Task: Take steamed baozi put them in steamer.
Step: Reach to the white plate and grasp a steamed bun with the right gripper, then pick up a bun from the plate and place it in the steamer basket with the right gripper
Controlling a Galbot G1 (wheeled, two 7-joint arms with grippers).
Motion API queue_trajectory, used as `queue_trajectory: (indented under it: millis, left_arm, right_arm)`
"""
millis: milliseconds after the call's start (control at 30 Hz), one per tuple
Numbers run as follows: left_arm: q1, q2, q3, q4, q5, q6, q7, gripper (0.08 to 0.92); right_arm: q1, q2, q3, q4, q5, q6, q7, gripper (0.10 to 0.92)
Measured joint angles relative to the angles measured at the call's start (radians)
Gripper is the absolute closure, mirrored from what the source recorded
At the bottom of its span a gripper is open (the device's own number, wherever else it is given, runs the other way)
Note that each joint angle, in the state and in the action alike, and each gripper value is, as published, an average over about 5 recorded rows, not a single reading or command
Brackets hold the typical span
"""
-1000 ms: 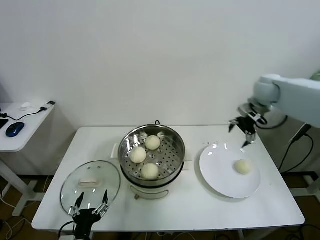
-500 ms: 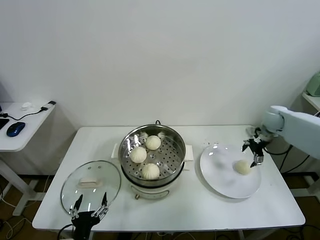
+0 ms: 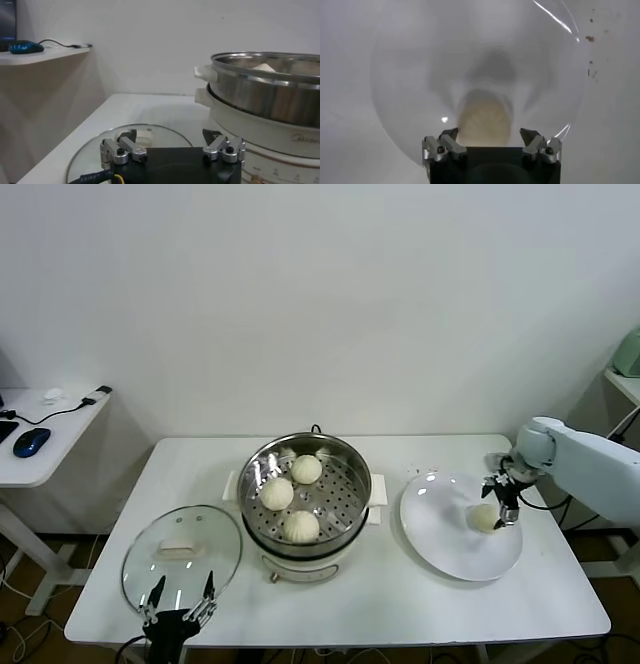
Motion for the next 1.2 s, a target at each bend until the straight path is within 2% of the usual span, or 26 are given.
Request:
queue_trajectory:
  millis: [133, 300, 667, 867, 1200]
  left_arm:
    - [0.0, 0.0, 0.0, -0.001, -0.001, 0.0, 0.0, 0.177]
    - [-0.002, 0.001, 0.002, -0.001, -0.002, 0.0, -0.001, 0.177]
    - [-0.006, 0.002, 0.015, -0.001, -0.002, 0.002, -0.002, 0.177]
    - [-0.008, 0.011, 0.022, -0.003, -0.002, 0.007, -0.001, 0.177]
    - [-0.015, 0.022, 0.039, -0.004, -0.005, 0.013, 0.0, 0.177]
  right_arm:
    - [-0.012, 0.002, 0.013, -0.004, -0.007, -0.004, -0.004, 0.233]
    - [-0.016, -0.001, 0.019, 0.0, -0.012, -0.007, -0.012, 0.331]
    - [0.069, -0.012, -0.038, 0.052, 0.024, -0.017, -0.035, 0.355]
    - [0.279, 0.012, -0.196, 0.159, 0.165, -0.036, -0.048, 0.355]
    - [0.672, 0.125, -0.408, 0.386, 0.508, -0.109, -0.055, 0.355]
